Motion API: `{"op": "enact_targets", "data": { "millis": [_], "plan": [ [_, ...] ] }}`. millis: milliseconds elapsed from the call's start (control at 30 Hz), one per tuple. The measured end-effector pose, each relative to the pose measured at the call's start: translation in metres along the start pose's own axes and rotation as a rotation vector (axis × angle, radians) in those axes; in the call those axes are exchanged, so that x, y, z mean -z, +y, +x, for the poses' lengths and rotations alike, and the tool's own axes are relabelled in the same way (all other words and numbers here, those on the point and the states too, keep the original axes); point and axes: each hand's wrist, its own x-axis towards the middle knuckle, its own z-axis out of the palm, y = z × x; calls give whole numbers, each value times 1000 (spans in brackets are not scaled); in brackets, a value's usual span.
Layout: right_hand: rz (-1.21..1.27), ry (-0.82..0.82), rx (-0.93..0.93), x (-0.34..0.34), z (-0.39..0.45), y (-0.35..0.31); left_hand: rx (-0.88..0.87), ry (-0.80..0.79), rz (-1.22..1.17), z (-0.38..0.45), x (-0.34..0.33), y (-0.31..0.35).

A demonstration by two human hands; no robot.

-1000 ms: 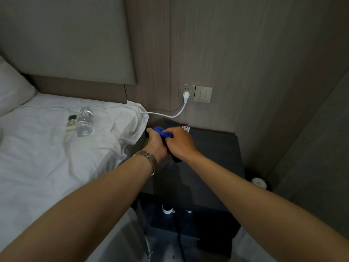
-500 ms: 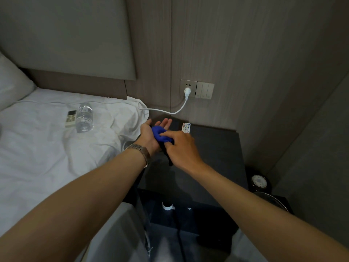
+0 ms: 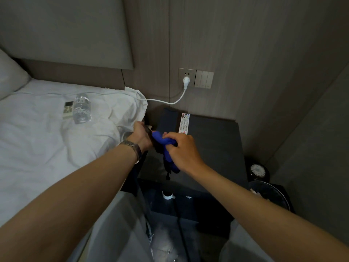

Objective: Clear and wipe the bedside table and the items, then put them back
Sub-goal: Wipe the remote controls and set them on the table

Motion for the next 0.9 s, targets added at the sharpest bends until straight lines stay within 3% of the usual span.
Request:
{"op": "enact_targets", "data": {
  "millis": [200, 400, 533, 733, 900],
  "plan": [
    [68, 155, -220, 10, 8, 14, 95, -158, 45, -8, 18, -13],
    [7, 277, -240, 20, 15, 21, 117, -193, 18, 3, 21, -39],
    [-29, 270, -201, 20, 20, 29, 212, -200, -139, -13, 18, -63],
    [-116, 262, -170, 15, 29, 37, 277, -245, -136, -32, 2, -82],
    [-182, 153, -141, 6, 34, 37, 246, -340, -86, -46, -8, -94]
  ]
}}
